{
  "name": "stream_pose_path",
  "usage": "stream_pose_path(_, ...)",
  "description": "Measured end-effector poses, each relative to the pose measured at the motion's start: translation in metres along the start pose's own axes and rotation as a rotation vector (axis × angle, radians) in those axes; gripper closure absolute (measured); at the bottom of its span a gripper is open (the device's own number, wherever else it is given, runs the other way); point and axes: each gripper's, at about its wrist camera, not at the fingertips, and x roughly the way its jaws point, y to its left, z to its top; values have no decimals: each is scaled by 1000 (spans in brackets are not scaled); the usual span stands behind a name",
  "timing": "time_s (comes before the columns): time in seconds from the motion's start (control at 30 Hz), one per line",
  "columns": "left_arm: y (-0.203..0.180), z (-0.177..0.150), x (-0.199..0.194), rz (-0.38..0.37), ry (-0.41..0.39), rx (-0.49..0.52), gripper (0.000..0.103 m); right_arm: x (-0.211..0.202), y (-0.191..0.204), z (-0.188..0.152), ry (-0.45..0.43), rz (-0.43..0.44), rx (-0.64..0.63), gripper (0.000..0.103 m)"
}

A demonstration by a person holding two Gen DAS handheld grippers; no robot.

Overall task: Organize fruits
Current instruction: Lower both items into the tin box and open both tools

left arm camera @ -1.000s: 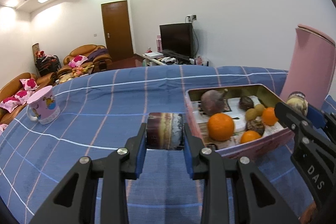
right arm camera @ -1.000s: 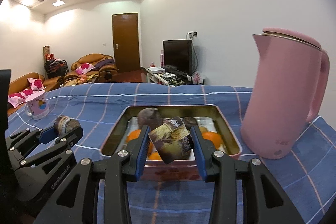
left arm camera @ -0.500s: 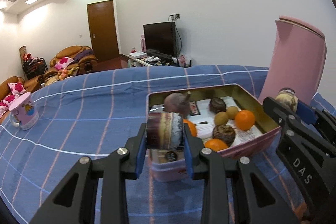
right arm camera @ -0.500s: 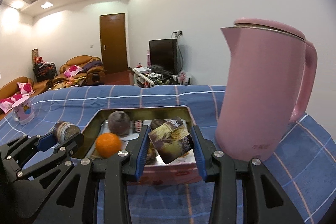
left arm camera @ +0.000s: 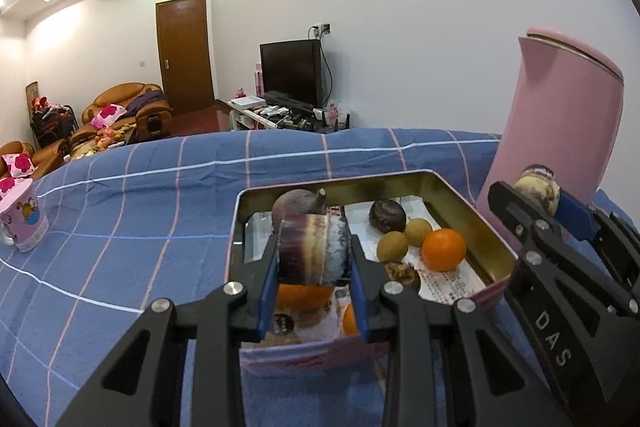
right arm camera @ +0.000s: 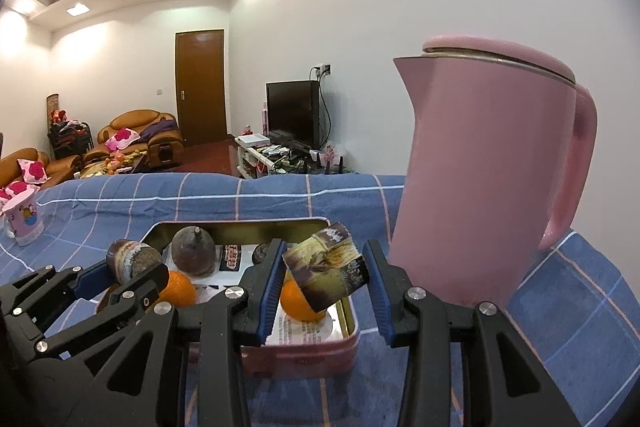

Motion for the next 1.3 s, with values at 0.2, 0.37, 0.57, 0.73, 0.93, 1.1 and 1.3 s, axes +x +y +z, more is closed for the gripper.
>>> stream_pose_path(0.2, 3, 6, 11, 5, -3, -25, 70, 6, 1, 5, -19, 0, 1, 61)
stream_pose_path(0.37, 8, 12, 19, 16, -9, -45, 70, 11, 5, 11, -36, 11, 3, 61)
stream_pose_path(0.57, 14, 17, 29, 20, -9, -68, 70, 23, 9, 18, -35, 35, 19, 61)
stream_pose_path(0.73, 17, 21, 35, 21, -9, -75, 70, 33, 9, 25, -37, 54, 40, 61)
stream_pose_path(0.93, 22, 24, 37, 31, -18, -68, 70, 45, 11, 28, -14, 79, 43, 61)
stream_pose_path(1.1, 27, 25, 39, 34, -14, -71, 70, 53, 10, 30, 9, 104, 42, 61)
stream_pose_path(1.3, 22, 25, 39, 32, -16, -61, 70, 61, 14, 29, 40, 116, 27, 61)
